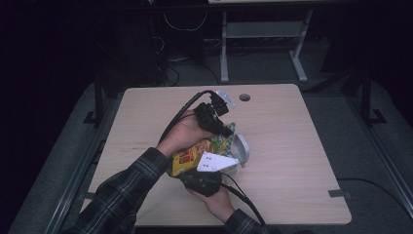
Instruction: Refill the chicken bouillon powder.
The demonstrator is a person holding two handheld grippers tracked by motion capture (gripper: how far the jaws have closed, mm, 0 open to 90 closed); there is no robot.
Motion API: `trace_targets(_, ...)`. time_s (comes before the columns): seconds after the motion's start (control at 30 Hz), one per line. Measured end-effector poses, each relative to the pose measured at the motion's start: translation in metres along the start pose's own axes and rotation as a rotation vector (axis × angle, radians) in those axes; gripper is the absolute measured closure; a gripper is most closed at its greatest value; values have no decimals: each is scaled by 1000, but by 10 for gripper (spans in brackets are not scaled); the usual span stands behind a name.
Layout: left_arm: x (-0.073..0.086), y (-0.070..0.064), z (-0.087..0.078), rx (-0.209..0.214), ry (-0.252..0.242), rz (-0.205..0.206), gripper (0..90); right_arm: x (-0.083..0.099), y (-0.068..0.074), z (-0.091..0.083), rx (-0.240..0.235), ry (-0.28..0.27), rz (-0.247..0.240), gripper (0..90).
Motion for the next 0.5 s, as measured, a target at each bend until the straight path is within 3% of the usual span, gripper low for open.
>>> trace_targets(0.5, -1, 0, 0, 0, -7, 3, 898, -1, 0, -1, 3, -2, -3, 900)
Point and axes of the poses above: each handheld gripper's, and its own axes: z roughly forward along the jaws, x roughly out of its underside, y roughly to its left, the point moved 4 cm from there along z, roughly forward along the jaws, and after that the axes turned 15 degrees about -y, right-handed, at the moved point
